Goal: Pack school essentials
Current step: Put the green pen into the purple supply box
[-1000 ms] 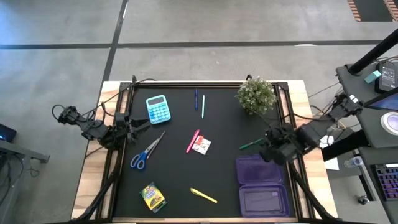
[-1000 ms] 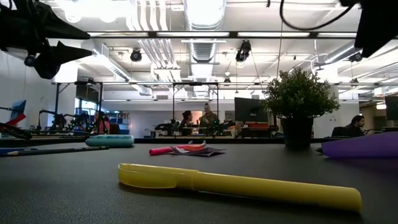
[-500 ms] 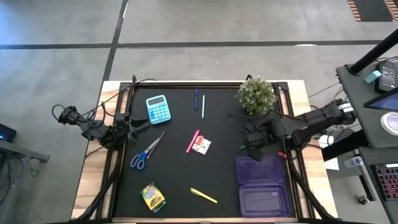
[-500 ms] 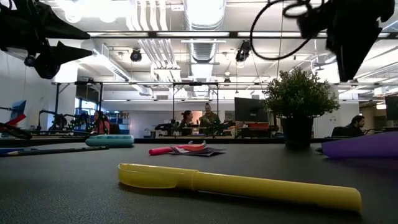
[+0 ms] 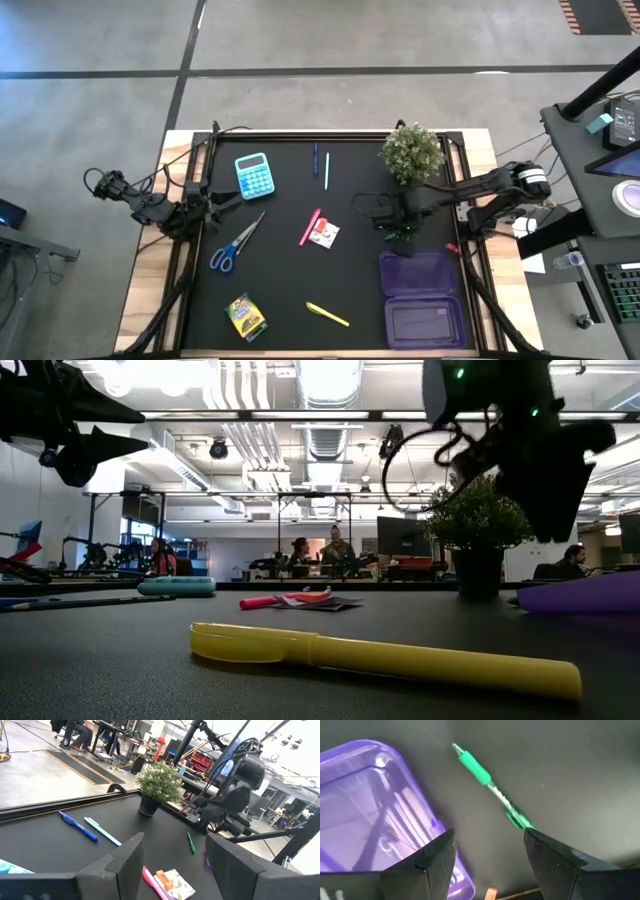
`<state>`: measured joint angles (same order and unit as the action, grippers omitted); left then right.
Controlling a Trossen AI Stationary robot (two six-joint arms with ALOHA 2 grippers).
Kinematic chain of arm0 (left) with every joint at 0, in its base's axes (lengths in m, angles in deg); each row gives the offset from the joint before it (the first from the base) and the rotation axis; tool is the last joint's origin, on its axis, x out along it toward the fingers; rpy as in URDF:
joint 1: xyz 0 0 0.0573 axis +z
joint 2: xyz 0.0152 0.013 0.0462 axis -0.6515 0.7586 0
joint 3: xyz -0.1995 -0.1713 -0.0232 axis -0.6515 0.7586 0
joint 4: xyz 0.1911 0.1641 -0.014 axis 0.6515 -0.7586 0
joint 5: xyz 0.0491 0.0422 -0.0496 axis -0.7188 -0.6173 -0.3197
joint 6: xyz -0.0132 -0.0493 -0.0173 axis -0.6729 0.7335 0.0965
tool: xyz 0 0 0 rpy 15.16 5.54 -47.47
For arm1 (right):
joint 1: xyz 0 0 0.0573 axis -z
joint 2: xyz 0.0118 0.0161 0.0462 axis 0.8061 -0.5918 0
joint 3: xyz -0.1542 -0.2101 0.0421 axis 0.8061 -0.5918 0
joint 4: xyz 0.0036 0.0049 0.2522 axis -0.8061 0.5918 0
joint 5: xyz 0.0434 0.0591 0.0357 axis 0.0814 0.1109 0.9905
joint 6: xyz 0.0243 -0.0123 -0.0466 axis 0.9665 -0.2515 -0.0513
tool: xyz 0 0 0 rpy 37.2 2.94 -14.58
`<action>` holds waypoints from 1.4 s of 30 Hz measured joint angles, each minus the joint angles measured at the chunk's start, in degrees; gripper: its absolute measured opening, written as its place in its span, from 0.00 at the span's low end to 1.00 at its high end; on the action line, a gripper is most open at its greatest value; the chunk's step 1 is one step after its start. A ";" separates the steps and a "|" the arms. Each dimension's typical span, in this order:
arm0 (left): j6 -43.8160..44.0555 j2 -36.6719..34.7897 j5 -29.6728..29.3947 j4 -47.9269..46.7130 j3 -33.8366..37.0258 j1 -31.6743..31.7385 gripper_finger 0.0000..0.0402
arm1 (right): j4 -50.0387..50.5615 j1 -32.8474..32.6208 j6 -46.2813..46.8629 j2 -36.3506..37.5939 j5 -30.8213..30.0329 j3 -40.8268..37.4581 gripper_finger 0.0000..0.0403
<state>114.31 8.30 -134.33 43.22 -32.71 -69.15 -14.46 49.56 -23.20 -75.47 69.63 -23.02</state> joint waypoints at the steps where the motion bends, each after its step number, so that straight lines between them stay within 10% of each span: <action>1: -0.02 0.00 0.00 -0.02 0.00 0.00 0.48 | -0.33 0.04 -0.69 -1.08 -0.05 -0.02 0.56; 29: 0.00 -0.01 -0.01 0.00 -0.01 0.02 0.48 | -6.55 3.69 -9.40 -14.68 -4.26 -1.47 0.55; 42: -0.01 -0.01 0.00 -0.01 0.01 0.02 0.48 | -8.27 3.58 -9.58 -14.64 -4.17 -3.05 0.09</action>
<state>114.30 8.29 -134.33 43.21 -32.70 -69.13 -22.73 53.14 -32.78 -90.10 65.46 -26.07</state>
